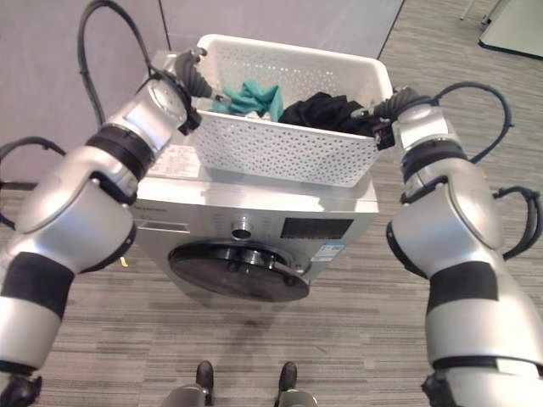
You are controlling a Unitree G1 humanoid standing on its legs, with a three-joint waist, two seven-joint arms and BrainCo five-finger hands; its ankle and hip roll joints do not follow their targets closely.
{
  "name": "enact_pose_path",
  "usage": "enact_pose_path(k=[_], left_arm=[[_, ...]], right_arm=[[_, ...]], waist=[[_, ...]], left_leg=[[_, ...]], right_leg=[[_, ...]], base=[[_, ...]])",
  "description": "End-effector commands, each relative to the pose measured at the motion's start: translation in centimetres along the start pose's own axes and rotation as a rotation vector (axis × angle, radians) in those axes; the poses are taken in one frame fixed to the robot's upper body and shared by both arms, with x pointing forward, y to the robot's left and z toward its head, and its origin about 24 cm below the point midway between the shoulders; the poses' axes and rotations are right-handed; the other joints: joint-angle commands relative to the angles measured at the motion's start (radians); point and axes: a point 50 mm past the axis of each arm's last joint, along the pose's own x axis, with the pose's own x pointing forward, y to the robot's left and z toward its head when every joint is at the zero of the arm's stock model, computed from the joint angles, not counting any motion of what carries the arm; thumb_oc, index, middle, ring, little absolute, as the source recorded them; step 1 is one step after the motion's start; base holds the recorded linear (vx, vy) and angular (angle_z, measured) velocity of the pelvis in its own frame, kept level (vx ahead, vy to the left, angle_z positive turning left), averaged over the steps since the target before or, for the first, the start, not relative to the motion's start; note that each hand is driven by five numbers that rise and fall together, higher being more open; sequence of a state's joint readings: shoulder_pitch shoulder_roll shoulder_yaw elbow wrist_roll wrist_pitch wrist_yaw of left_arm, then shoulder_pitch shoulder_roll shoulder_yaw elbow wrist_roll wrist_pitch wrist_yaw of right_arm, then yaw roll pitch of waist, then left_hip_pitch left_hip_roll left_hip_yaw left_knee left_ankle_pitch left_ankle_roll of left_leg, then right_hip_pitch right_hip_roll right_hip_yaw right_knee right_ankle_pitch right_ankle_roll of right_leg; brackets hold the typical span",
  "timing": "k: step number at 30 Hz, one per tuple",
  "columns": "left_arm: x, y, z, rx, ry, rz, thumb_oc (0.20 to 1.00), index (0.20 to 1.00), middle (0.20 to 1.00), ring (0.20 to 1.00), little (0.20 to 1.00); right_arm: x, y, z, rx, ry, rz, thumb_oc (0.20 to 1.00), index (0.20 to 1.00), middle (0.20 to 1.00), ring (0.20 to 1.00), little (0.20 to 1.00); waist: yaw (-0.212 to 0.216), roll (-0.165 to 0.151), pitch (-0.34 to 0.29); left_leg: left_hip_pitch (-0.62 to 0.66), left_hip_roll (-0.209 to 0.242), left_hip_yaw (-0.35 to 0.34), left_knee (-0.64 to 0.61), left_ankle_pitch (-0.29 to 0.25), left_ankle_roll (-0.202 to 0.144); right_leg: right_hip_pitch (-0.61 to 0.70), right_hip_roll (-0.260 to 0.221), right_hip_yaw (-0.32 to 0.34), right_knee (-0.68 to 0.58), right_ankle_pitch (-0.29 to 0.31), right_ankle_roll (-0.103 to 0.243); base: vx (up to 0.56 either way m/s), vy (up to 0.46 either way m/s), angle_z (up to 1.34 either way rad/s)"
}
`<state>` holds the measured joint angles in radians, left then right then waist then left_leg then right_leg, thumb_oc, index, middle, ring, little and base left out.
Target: Grab the laundry basket,head to the washer,open it,put in the laundry and shut it.
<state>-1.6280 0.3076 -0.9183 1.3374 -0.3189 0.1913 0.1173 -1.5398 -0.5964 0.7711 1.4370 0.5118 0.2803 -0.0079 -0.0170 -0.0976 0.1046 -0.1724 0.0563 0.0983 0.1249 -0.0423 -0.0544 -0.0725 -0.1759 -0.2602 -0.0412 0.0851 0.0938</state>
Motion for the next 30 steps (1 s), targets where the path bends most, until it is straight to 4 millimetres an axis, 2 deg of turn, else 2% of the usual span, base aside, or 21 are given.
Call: enact_pose_path(k=[1,3,6,8,14,18,21,23,28,30], left_arm=[[-1.5,4.7,9.2,-0.048,-0.286,0.138,1.0,1.0,1.0,1.0,1.0],[-1.8,4.7,10.3,-0.179,-0.337,0.108,1.0,1.0,1.0,1.0,1.0],[-2.1,4.7,10.9,-0.278,-0.374,0.095,1.0,1.0,1.0,1.0,1.0],[-2.5,5.3,11.8,-0.374,-0.43,0.117,1.0,1.0,1.0,1.0,1.0],[-3.0,7.4,11.8,-0.532,-0.494,0.182,1.0,1.0,1.0,1.0,1.0],[-3.2,8.6,11.7,-0.534,-0.513,0.239,1.0,1.0,1.0,1.0,1.0],[-3.0,9.7,10.9,-0.516,-0.482,0.285,1.0,1.0,1.0,1.0,1.0],[-2.8,11.1,9.4,-0.505,-0.442,0.323,1.0,1.0,1.0,1.0,1.0],[-2.5,11.0,8.5,-0.454,-0.415,0.33,1.0,1.0,1.0,1.0,1.0],[-2.1,10.2,8.1,-0.399,-0.395,0.309,1.0,1.0,1.0,1.0,1.0]], right_arm=[[-3.1,-4.6,9.3,0.037,-0.292,-0.135,1.0,1.0,1.0,1.0,1.0],[-3.3,-5.2,9.7,0.072,-0.303,-0.154,1.0,1.0,1.0,1.0,1.0],[-3.6,-5.7,10.1,0.114,-0.33,-0.169,1.0,1.0,1.0,1.0,1.0],[-3.8,-6.0,10.5,0.156,-0.366,-0.175,1.0,1.0,1.0,1.0,1.0],[-4.2,-5.9,11.3,0.231,-0.452,-0.168,1.0,1.0,1.0,1.0,1.0],[-4.4,-6.2,11.5,0.249,-0.482,-0.178,1.0,1.0,1.0,1.0,1.0],[-4.4,-6.6,11.3,0.223,-0.48,-0.191,1.0,1.0,1.0,1.0,1.0],[-4.2,-6.2,11.1,0.209,-0.472,-0.181,1.0,1.0,1.0,1.0,1.0],[-3.9,-5.9,10.7,0.197,-0.455,-0.167,1.0,1.0,1.0,1.0,1.0],[-3.7,-5.6,10.4,0.182,-0.443,-0.16,1.0,1.0,1.0,1.0,1.0]], waist=[[0.013,0.045,0.034],[0.009,0.049,0.029],[0.007,0.051,0.022],[0.003,0.05,0.014],[-0.006,0.052,-0.011],[-0.008,0.052,-0.021],[-0.007,0.053,-0.028],[-0.005,0.059,-0.036],[-0.001,0.06,-0.04],[0.001,0.058,-0.037]], left_leg=[[0.104,0.044,0.019,-0.051,-0.043,0.003],[0.12,0.044,0.021,-0.056,-0.05,0.002],[0.134,0.042,0.025,-0.062,-0.053,0.003],[0.144,0.039,0.029,-0.072,-0.05,0.003],[0.178,0.038,0.042,-0.098,-0.052,0.002],[0.192,0.039,0.046,-0.11,-0.05,0.0],[0.2,0.039,0.047,-0.116,-0.047,0.001],[0.214,0.041,0.059,-0.137,-0.038,-0.002],[0.218,0.043,0.065,-0.15,-0.029,-0.006],[0.219,0.045,0.065,-0.147,-0.03,-0.006]], right_leg=[[0.083,-0.073,-0.01,0.052,-0.07,0.109],[0.094,-0.071,-0.007,0.053,-0.076,0.11],[0.1,-0.07,-0.006,0.052,-0.08,0.11],[0.103,-0.069,-0.004,0.049,-0.08,0.11],[0.115,-0.064,0.006,0.038,-0.086,0.112],[0.122,-0.061,0.009,0.033,-0.089,0.112],[0.126,-0.059,0.009,0.03,-0.091,0.111],[0.128,-0.057,0.004,0.025,-0.088,0.114],[0.128,-0.056,-0.003,0.014,-0.08,0.117],[0.127,-0.054,-0.002,0.012,-0.079,0.116]], base=[[0.0,0.0,0.0],[0.0,0.0,0.0],[0.0,0.0,0.0],[0.01,0.006,-0.02],[0.03,0.01,-0.08],[0.01,0.0,-0.09],[0.0,-0.002,-0.01],[0.0,0.003,-0.05],[0.0,-0.007,-0.09],[0.0,0.0,0.0]])
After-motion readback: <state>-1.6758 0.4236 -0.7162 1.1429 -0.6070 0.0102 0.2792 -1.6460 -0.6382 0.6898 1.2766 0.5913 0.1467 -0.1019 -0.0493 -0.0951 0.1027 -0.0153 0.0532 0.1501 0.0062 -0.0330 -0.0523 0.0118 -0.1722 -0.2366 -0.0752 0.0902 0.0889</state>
